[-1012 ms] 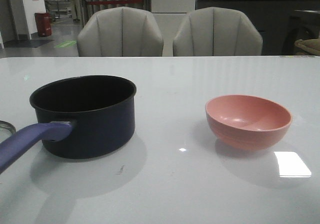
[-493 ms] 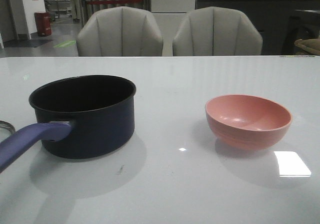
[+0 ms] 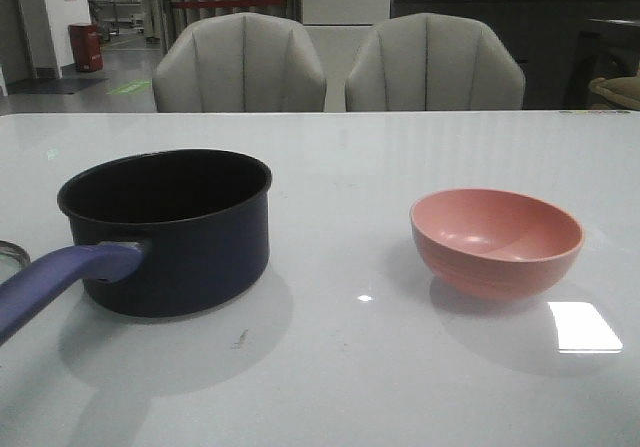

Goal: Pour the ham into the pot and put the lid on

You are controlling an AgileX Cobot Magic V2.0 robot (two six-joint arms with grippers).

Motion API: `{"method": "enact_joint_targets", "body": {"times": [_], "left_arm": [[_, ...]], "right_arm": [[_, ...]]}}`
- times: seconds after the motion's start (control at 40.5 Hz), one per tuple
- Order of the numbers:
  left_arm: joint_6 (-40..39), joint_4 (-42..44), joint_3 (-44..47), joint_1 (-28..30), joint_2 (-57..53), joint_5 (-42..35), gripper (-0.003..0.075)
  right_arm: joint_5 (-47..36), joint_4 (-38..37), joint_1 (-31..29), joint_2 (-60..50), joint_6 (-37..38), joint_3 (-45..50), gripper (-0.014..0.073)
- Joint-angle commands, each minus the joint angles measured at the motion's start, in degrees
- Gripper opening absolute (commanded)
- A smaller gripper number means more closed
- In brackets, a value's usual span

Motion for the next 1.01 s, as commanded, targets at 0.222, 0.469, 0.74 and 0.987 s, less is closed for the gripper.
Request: {"method": "enact_joint_targets", "body": {"times": [0.222, 0.469, 0.74, 0.987], "left_arm": [[1.73, -1.55, -3.83, 3.48, 3.00, 3.62, 0.0603], [6.69, -5.86, -4.27, 3.48, 3.61, 2.31, 0.0603], [6.69, -6.01, -4.27, 3.48, 6.98, 2.01, 0.0603], [6.69, -6.25, -4.93, 3.48, 8.78, 0.33, 0.0603]], "right_arm": [[-4.52, -0.06, 0.07, 0.25, -0.50, -1.66, 0.0147], [-4.52, -0.06, 0.07, 0.25, -0.50, -1.66, 0.0147], [-4.52, -0.06, 0.07, 0.25, -0.50, -1.66, 0.0147], [-4.52, -0.06, 0.07, 0.25, -0.50, -1.66, 0.0147]]}}
